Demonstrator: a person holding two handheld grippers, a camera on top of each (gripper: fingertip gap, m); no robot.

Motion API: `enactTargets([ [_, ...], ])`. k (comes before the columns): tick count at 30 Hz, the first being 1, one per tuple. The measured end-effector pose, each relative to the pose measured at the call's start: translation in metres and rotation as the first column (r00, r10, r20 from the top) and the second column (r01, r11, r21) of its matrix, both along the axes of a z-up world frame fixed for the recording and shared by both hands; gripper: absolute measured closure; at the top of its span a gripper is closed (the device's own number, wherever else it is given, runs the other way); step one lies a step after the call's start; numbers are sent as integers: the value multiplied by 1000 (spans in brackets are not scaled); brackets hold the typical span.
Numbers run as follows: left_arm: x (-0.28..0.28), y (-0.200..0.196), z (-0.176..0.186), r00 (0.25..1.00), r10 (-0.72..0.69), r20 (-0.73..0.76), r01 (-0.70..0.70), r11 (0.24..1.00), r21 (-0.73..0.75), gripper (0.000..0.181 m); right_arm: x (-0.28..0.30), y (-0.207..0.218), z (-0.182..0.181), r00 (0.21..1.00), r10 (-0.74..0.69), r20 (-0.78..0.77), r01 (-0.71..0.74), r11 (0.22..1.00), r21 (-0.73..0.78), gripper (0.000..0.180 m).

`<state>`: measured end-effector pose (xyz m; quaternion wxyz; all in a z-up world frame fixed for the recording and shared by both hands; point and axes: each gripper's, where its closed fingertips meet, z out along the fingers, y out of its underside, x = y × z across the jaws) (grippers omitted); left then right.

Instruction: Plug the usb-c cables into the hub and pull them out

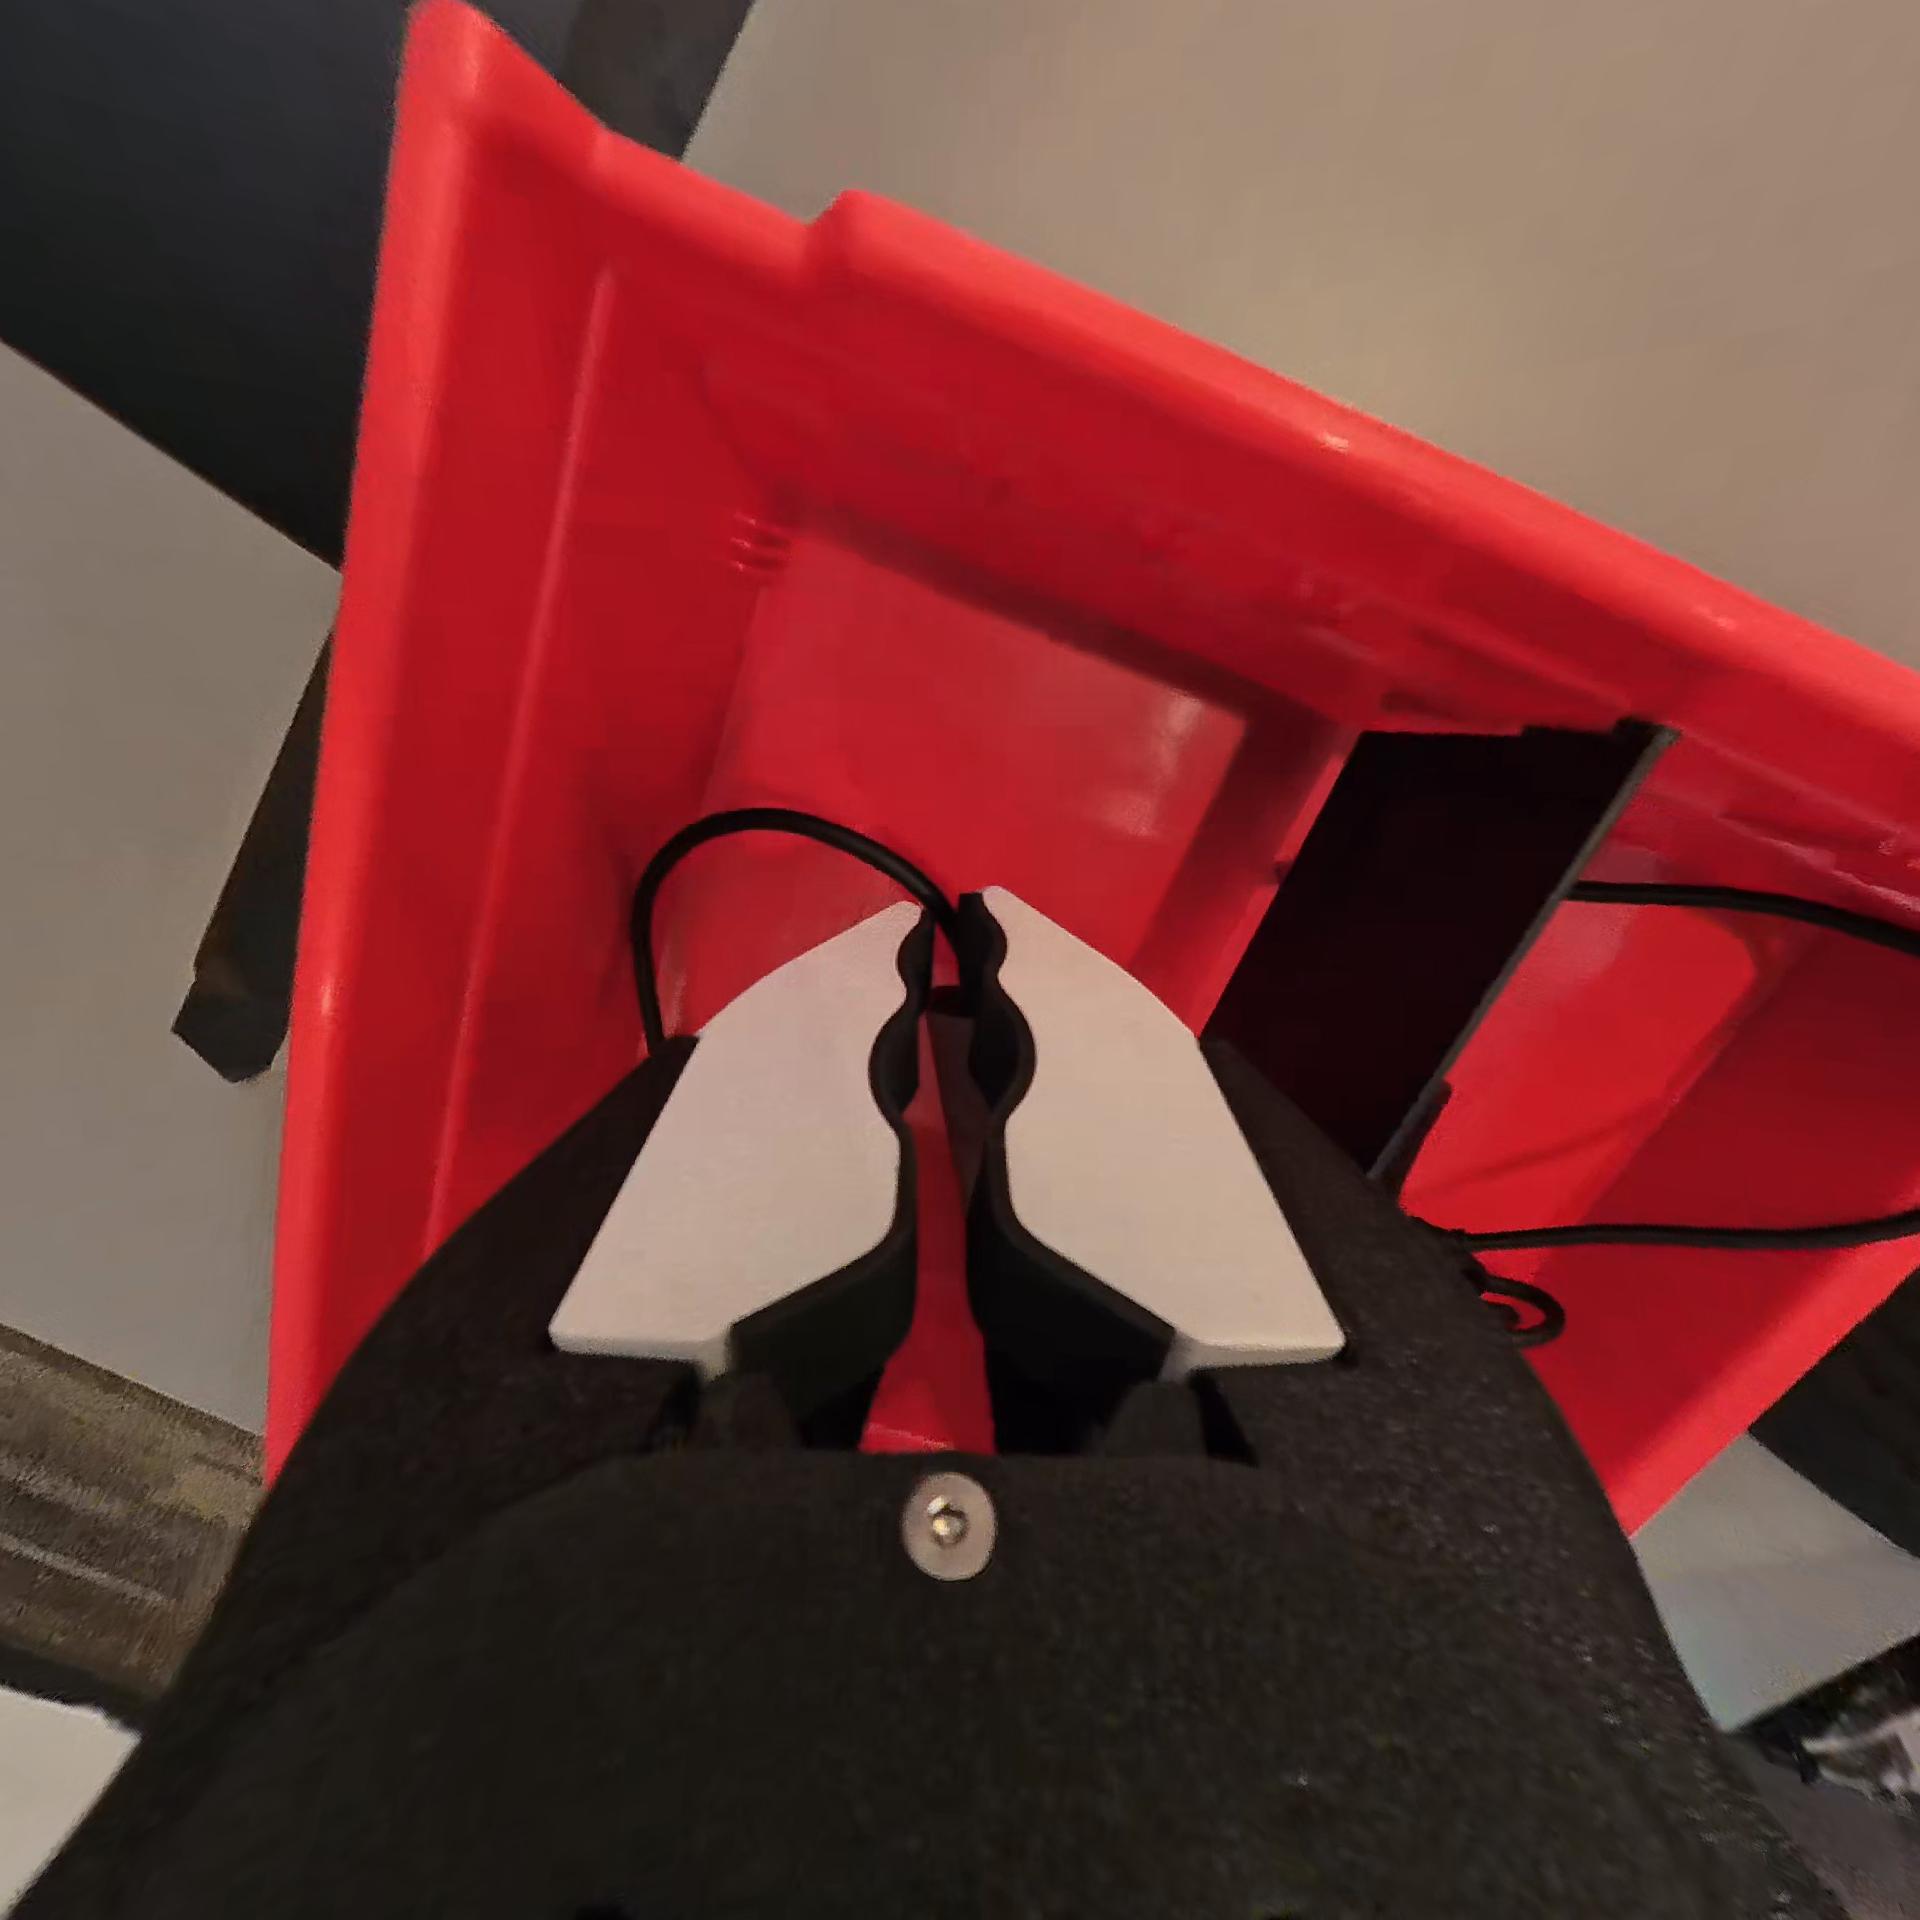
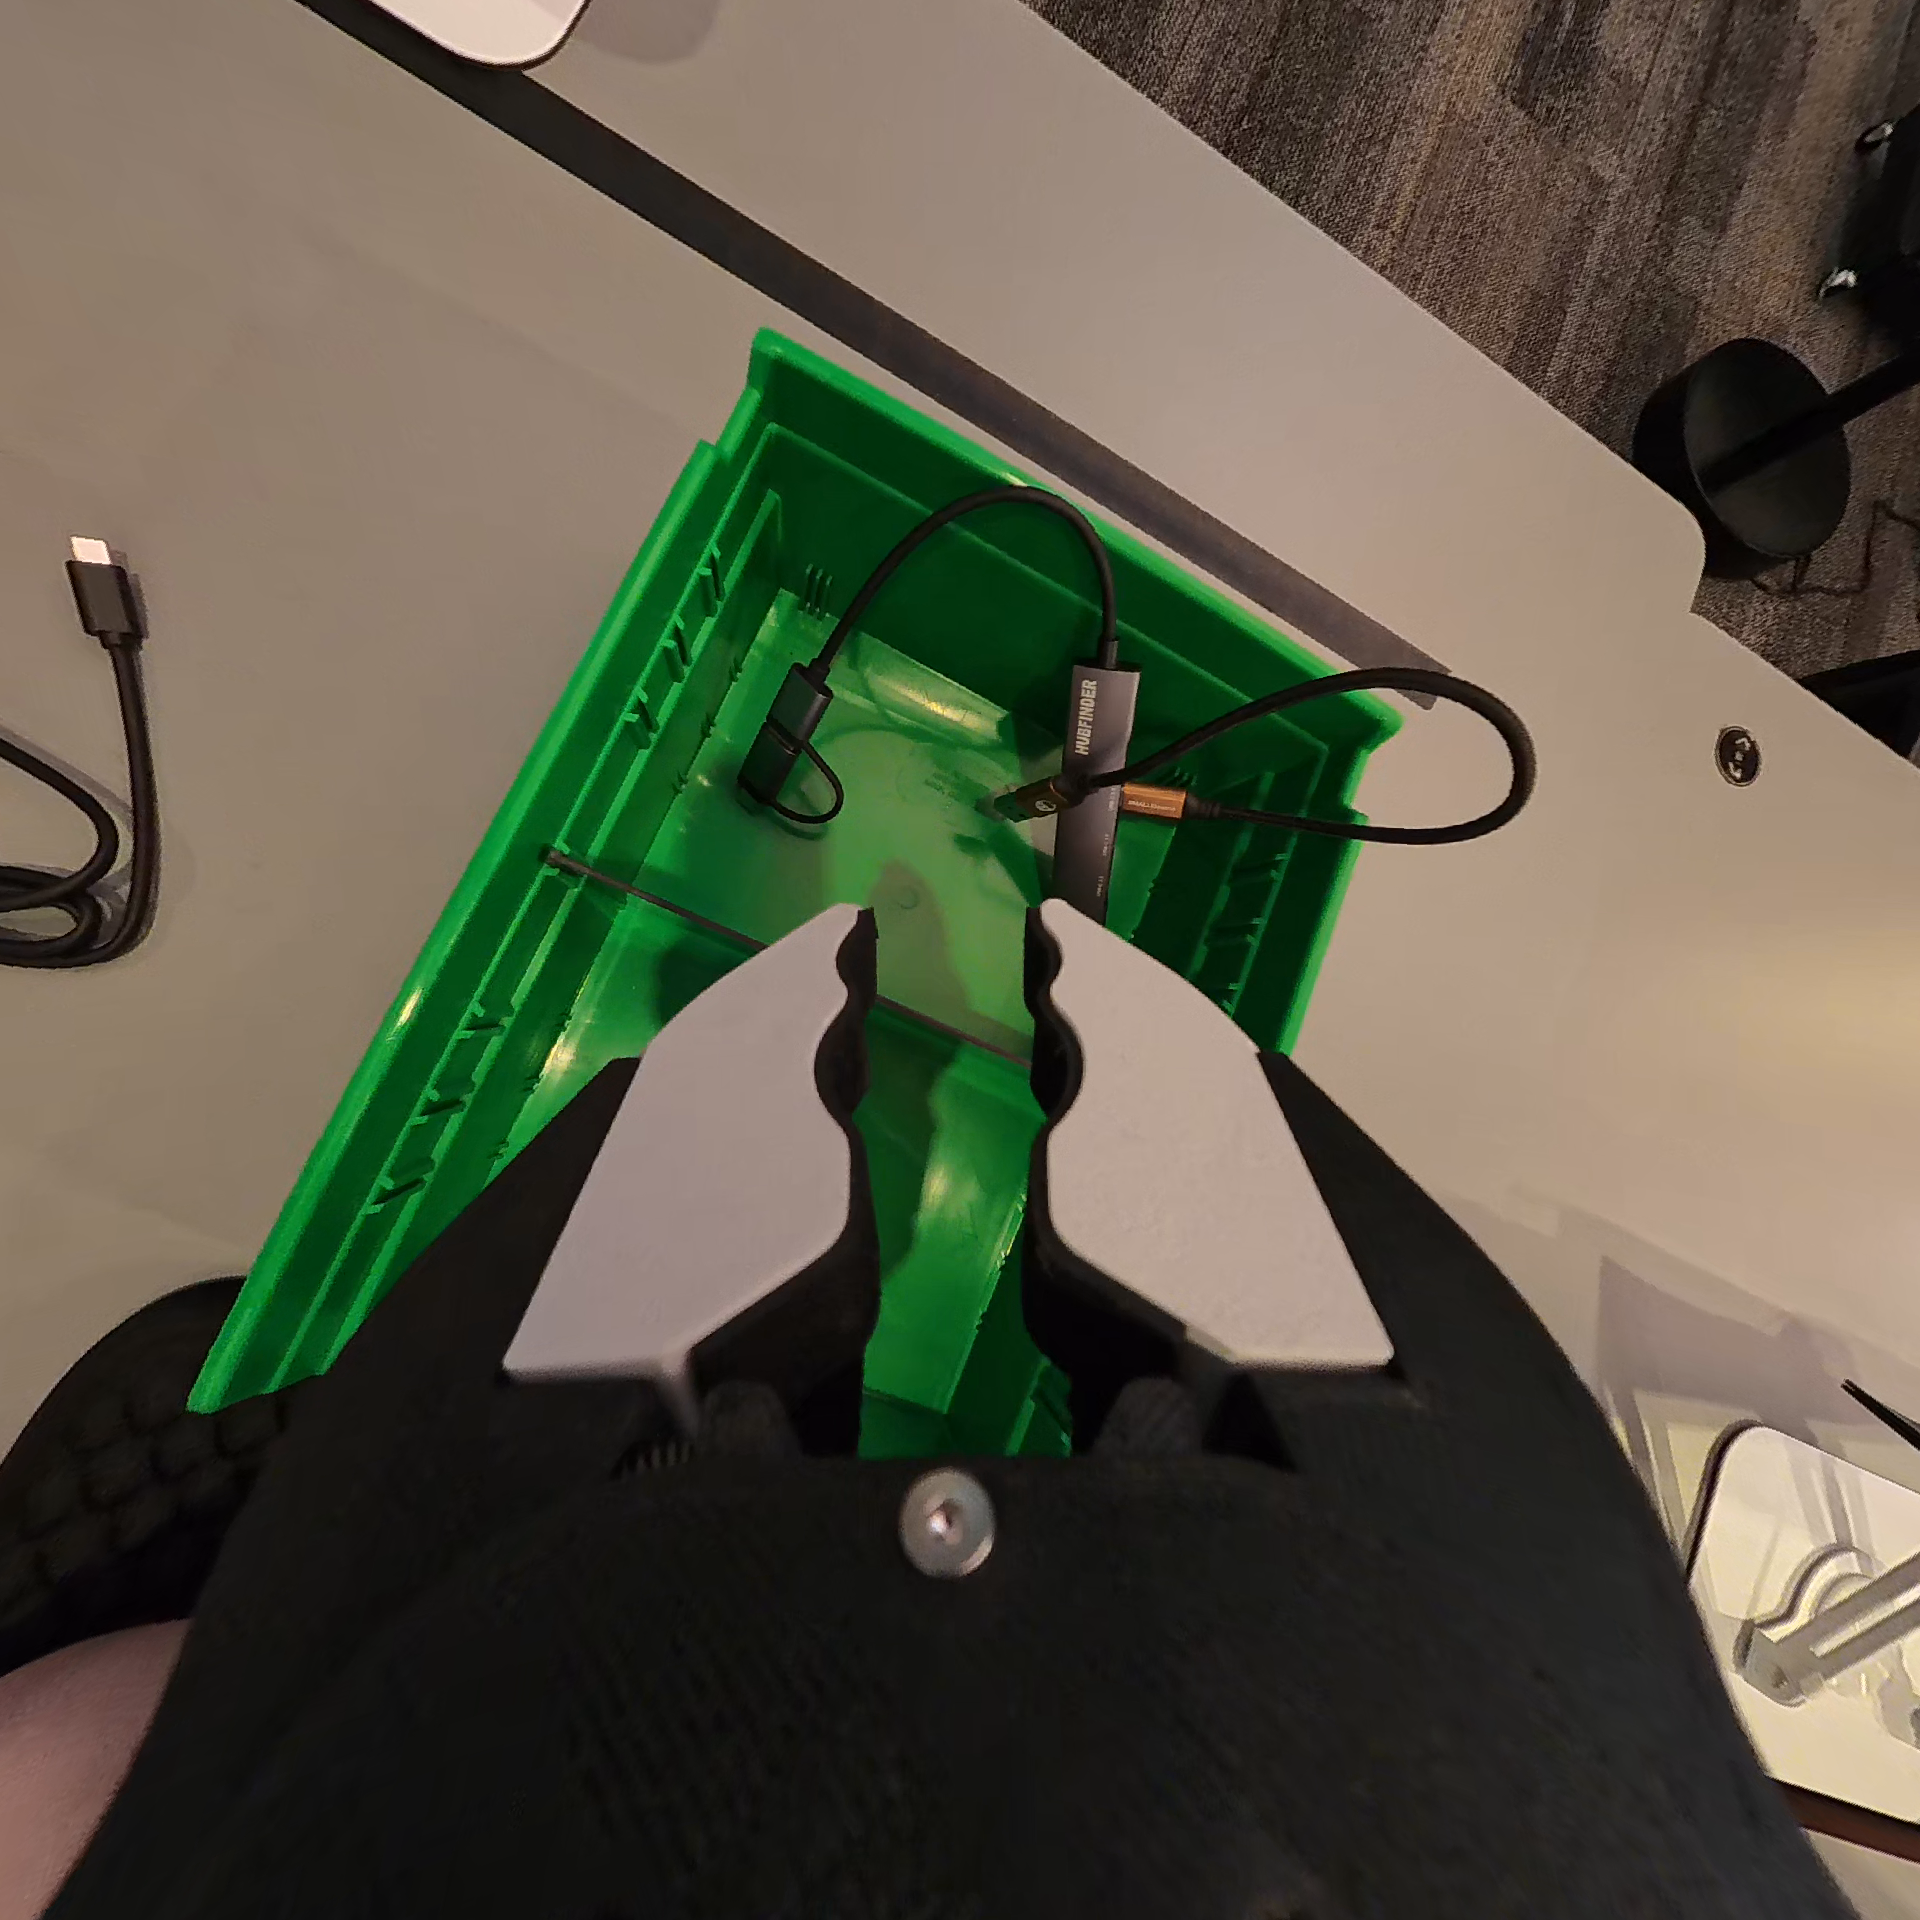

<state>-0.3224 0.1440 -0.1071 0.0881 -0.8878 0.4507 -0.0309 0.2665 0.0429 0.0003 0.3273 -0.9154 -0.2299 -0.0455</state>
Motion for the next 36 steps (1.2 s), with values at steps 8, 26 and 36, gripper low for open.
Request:
enactTargets([
  [8,5,3,30,987,28,156,-51,989,140,177,-1,0,1,1000,5,-1,-5,1000,5,152],
  [26,33,-5,136,739,-95,667,-255,877,408,177,-7,4,6,999,40,-8,-40,999,36,152],
  [36,54,-29,182,708,-187,681,-220,858,464,178,-28,11,13,995,103,12,-104,992,72,151],
])
